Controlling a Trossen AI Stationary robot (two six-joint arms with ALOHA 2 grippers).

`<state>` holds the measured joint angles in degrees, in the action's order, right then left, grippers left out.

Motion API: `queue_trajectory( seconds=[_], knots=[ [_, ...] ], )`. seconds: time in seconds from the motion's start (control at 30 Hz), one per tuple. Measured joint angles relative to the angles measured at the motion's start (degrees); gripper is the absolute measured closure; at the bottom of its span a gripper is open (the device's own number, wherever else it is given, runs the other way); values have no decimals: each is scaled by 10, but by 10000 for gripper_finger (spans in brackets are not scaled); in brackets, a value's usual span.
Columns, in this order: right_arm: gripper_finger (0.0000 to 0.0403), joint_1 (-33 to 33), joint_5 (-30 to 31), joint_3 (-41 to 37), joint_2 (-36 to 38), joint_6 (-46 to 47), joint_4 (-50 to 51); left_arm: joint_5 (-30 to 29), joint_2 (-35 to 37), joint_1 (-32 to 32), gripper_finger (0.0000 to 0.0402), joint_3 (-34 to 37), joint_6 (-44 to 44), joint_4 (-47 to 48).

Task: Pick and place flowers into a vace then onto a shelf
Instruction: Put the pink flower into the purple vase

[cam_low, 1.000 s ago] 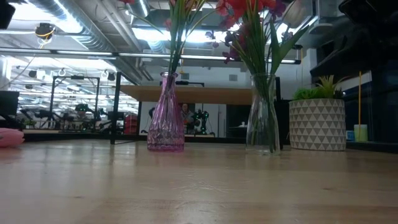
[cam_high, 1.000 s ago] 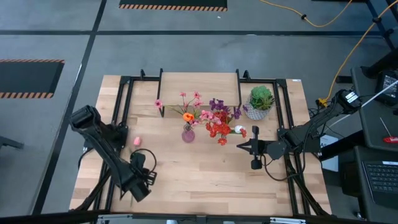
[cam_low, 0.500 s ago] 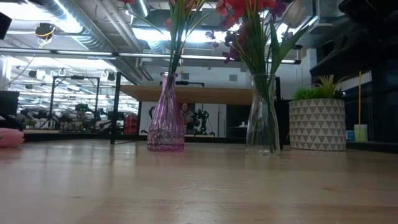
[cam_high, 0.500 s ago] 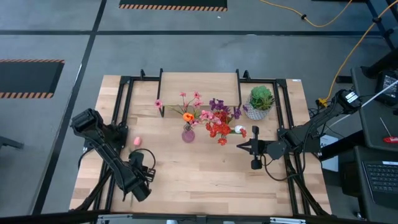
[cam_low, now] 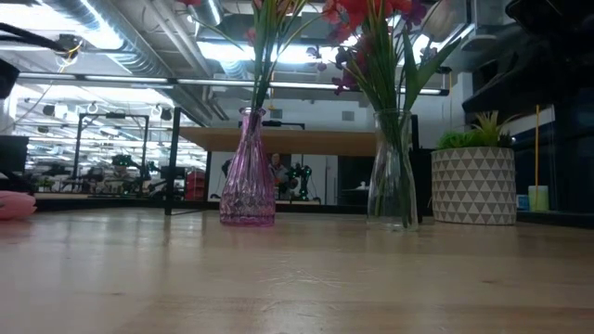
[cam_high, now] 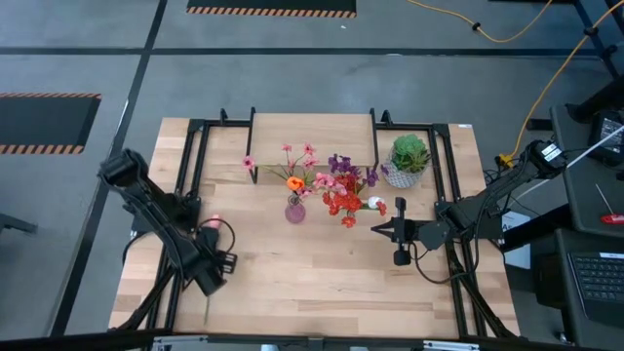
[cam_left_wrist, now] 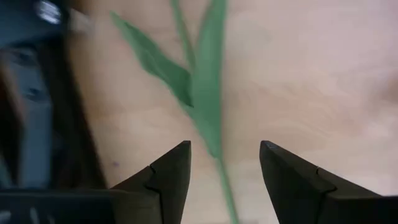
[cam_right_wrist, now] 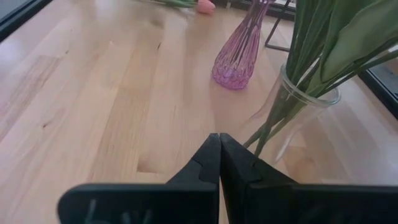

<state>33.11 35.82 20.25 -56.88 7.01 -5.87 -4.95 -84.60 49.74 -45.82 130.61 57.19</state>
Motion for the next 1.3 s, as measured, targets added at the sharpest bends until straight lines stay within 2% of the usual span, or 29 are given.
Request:
queue_trajectory(
  seconds=[0.17,0.57,1.0,1.3],
  knots=[
    [399,0,0,0,0,-10,0,0,11,0,217,40,-2,-57],
    [399,0,0,0,0,-13,0,0,16,0,220,95,1,-104],
    [399,0,0,0,0,-12,0,-5,14,0,313,94,-16,-114],
    [399,0,1,0,0,-13,0,-5,11,0,315,81,-19,-117]
  ],
)
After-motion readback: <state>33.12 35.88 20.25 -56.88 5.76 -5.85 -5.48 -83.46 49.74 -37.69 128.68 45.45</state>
